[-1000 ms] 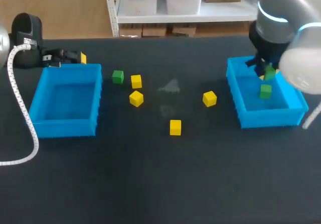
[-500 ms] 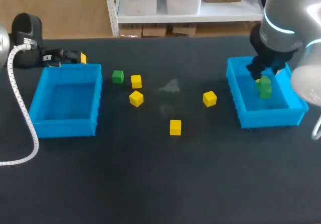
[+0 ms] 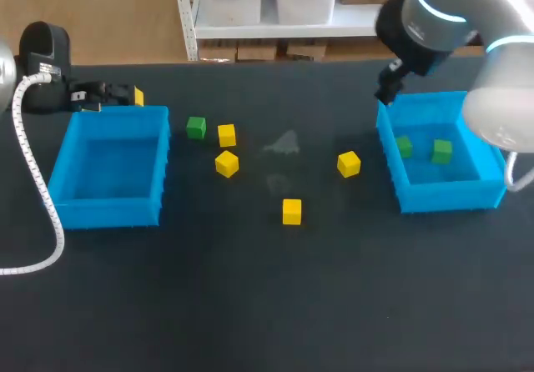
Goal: Put the green cubes in the right bin and the yellow cubes in the left bin.
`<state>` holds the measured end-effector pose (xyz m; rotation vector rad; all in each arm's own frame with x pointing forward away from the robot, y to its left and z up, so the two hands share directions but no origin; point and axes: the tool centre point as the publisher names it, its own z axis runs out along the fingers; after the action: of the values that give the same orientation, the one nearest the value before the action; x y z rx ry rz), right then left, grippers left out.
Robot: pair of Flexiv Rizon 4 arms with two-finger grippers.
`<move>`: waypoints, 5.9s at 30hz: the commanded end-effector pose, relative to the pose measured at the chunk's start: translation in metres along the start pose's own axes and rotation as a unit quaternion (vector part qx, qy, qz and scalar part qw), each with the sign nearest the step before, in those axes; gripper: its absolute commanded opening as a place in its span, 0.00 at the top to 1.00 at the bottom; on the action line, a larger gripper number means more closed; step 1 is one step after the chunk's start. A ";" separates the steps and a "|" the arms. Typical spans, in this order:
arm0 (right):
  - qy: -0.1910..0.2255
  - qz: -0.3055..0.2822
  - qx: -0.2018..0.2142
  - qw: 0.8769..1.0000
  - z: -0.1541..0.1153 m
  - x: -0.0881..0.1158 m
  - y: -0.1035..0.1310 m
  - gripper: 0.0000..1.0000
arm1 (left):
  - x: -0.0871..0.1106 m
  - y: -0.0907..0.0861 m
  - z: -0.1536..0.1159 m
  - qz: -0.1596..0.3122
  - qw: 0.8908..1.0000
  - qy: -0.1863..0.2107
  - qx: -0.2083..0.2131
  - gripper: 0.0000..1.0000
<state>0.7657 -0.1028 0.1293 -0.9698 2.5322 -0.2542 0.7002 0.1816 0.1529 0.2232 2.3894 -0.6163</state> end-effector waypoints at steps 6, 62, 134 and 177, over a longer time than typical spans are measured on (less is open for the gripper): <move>-0.024 -0.132 -0.030 0.991 -0.002 -0.064 0.033 0.00 | 0.002 0.002 0.000 0.001 1.000 -0.003 0.006 0.00; -0.083 -0.254 -0.175 0.948 0.113 -0.227 0.221 0.00 | 0.002 0.002 0.000 0.001 1.000 -0.003 0.006 0.00; -0.074 -0.219 -0.141 0.963 0.102 -0.219 0.204 1.00 | 0.002 0.002 0.000 0.001 1.000 -0.003 0.006 0.00; -0.057 0.103 0.001 0.993 -0.006 0.056 -0.034 1.00 | 0.002 0.002 0.000 0.001 1.000 -0.003 0.006 0.00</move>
<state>0.8270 -0.1093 0.1391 -0.7324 2.8874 -0.3214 0.7002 0.1815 0.1529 0.2232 2.3893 -0.6163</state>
